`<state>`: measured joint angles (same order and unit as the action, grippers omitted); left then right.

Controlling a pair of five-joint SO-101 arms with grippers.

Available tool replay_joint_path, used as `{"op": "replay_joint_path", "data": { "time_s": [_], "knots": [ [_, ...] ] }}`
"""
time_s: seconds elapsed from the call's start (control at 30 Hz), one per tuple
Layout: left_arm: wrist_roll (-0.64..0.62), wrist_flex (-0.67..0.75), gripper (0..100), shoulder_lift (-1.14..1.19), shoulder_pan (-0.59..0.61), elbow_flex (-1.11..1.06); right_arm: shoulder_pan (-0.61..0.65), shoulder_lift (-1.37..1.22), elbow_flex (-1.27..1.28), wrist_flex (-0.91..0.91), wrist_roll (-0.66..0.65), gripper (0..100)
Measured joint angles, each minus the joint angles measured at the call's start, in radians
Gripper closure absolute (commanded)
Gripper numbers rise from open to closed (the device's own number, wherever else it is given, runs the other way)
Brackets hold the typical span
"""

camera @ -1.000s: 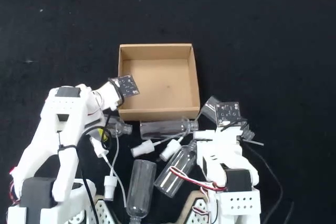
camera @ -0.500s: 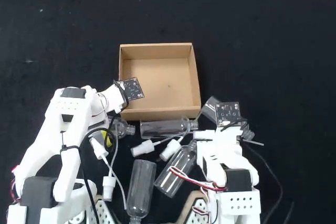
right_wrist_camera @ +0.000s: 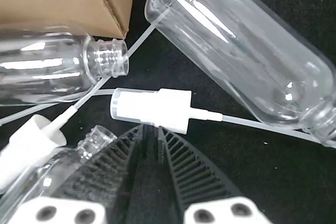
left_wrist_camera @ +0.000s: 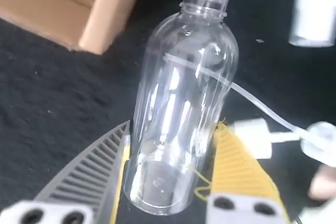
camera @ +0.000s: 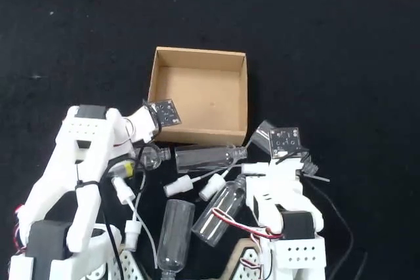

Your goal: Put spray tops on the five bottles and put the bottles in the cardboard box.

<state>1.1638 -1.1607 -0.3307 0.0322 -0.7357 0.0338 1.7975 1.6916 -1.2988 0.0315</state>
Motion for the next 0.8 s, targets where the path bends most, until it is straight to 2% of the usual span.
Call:
{"op": "replay_joint_path", "data": {
  "time_s": [0.3, 0.57, 0.7, 0.8],
  "knots": [
    [0.034, -0.324, 89, 0.000, 0.015, 0.270, 0.000, 0.000, 0.000, 0.000, 0.000, 98.7],
    [0.034, -0.509, 89, 0.000, 0.138, 0.480, 0.000, 0.000, 0.000, 0.000, 0.003, 98.7],
    [0.028, -0.543, 89, 0.000, 0.213, 0.503, 0.000, 0.000, 0.000, 0.000, 0.003, 98.6],
    [-0.051, -0.512, 89, 0.000, 0.281, 0.503, 0.000, 0.000, 0.000, 0.017, -0.002, 98.6]
  ]
}}
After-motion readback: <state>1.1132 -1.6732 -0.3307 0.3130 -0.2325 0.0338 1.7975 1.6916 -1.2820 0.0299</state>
